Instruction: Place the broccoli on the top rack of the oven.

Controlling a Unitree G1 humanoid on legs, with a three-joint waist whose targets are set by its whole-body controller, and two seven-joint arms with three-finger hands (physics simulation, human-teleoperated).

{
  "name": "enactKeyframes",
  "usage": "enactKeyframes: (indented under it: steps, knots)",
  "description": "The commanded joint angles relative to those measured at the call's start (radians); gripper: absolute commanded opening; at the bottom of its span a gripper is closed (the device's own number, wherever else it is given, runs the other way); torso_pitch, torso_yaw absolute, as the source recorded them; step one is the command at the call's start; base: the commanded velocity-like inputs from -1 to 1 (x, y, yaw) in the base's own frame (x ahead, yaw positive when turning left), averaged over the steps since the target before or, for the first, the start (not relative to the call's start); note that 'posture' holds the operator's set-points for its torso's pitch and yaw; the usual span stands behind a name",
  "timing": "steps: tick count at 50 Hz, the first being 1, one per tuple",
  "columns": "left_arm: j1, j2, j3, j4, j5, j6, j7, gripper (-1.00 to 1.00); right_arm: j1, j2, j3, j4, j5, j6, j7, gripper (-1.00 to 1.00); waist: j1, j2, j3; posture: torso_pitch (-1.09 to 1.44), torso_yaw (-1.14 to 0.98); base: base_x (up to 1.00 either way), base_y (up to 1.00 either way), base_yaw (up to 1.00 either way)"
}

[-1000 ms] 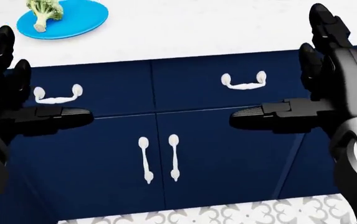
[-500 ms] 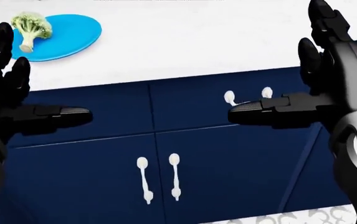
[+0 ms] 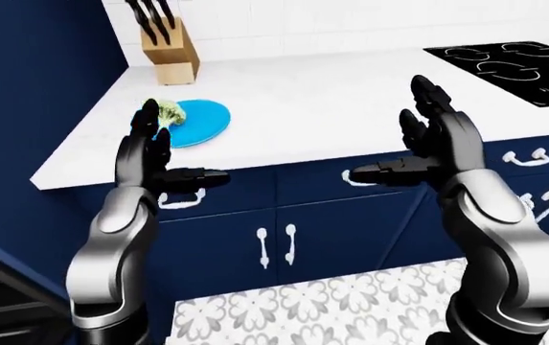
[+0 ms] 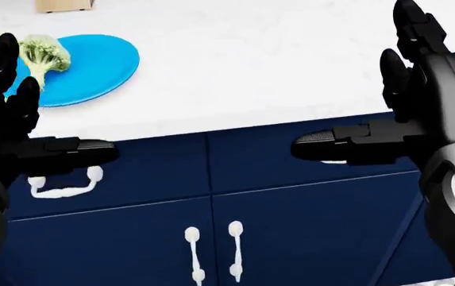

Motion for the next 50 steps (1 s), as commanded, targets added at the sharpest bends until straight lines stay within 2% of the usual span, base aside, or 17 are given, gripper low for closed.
enactKeyframes:
  steps: [1,4,5,6,12,17,18,19,21,27,31,33,39,43,44,46,50]
  knots:
    - [-0.025,0.013,0.014,-0.029,0.004,-0.028,0.004,1.0,-0.026,-0.002,0.002,-0.024,0.005,-0.02,0.0,1.0,0.002,0.002,-0.015,0.0,0.0,0.2,0.19,0.0]
    - [-0.031,0.017,0.018,-0.038,0.001,-0.014,0.004,1.0,-0.029,-0.003,0.001,-0.032,0.007,-0.009,-0.002,1.0,-0.003,0.1,-0.041,0.0,0.0,0.18,0.18,0.0]
    - [-0.035,0.018,0.018,-0.043,-0.001,-0.005,0.007,1.0,-0.033,-0.004,-0.002,-0.028,0.008,-0.01,-0.001,1.0,0.007,0.056,-0.029,0.0,0.0,0.18,0.17,0.0]
    - [-0.036,0.019,0.019,-0.051,-0.003,0.004,0.008,1.0,-0.032,-0.003,-0.001,-0.018,0.008,-0.022,-0.002,1.0,0.003,0.071,-0.023,0.0,0.0,0.18,0.18,0.0]
    - [-0.025,0.022,0.025,-0.013,-0.006,-0.042,-0.001,1.0,-0.024,0.005,0.022,0.026,-0.007,-0.072,-0.006,1.0,0.015,0.02,-0.021,0.0,0.0,0.18,0.18,0.0]
    - [-0.042,0.026,0.016,-0.01,-0.003,-0.033,0.001,1.0,0.011,-0.008,-0.019,-0.039,0.012,-0.041,0.015,1.0,0.025,-0.066,-0.025,0.0,0.0,0.18,0.18,0.0]
    - [-0.033,0.02,0.011,-0.024,0.0,-0.031,0.005,1.0,0.012,-0.009,-0.024,-0.046,0.016,-0.033,0.015,1.0,0.032,-0.07,-0.036,0.0,0.0,0.2,0.18,0.0]
    - [-0.026,0.016,0.008,-0.046,0.001,-0.018,0.01,1.0,0.006,-0.009,-0.024,-0.05,0.019,-0.024,0.012,1.0,0.018,-0.047,-0.025,0.0,0.0,0.18,0.18,0.0]
    - [-0.01,0.008,0.006,-0.055,0.005,-0.023,0.008,1.0,-0.003,-0.01,-0.016,-0.039,0.019,-0.025,0.007,1.0,0.017,-0.063,-0.022,0.0,0.0,0.18,0.18,0.0]
    - [-0.041,0.02,0.02,-0.042,0.001,-0.007,0.005,1.0,-0.057,-0.01,0.002,-0.01,0.017,-0.011,-0.009,1.0,0.003,-0.007,-0.013,0.0,0.0,0.18,0.18,0.0]
    - [-0.05,0.025,0.02,-0.054,-0.004,0.013,0.011,1.0,-0.078,-0.018,-0.002,-0.011,0.021,0.006,-0.01,1.0,-0.009,0.08,-0.049,0.0,0.0,0.17,0.18,0.0]
    - [-0.056,0.028,0.018,-0.055,-0.002,0.02,0.013,1.0,-0.082,-0.02,-0.006,-0.016,0.024,0.012,-0.01,1.0,0.002,0.07,-0.02,0.0,0.0,0.18,0.18,0.0]
    - [-0.094,0.047,0.026,-0.085,0.0,0.068,0.024,1.0,-0.114,-0.032,-0.016,-0.03,0.039,0.045,-0.013,1.0,0.016,0.004,-0.014,0.0,0.0,0.18,0.21,0.0]
    - [-0.088,0.046,0.025,-0.076,0.002,0.053,0.02,1.0,-0.111,-0.03,-0.01,-0.029,0.041,0.04,-0.018,1.0,0.022,-0.084,-0.026,0.0,0.0,0.19,0.26,0.0]
    - [-0.088,0.046,0.026,-0.08,0.001,0.058,0.02,1.0,-0.113,-0.031,-0.009,-0.029,0.042,0.042,-0.019,1.0,0.01,-0.046,-0.02,0.0,0.0,0.18,0.25,0.0]
    - [-0.089,0.046,0.026,-0.084,0.0,0.062,0.021,1.0,-0.115,-0.03,-0.005,-0.029,0.042,0.043,-0.021,1.0,0.012,-0.064,-0.025,0.0,0.0,0.18,0.26,0.0]
    - [-0.092,0.047,0.027,-0.1,-0.004,0.08,0.022,1.0,-0.114,-0.032,0.0,-0.03,0.04,0.041,-0.017,1.0,0.009,-0.041,-0.018,0.0,0.0,0.14,0.17,0.0]
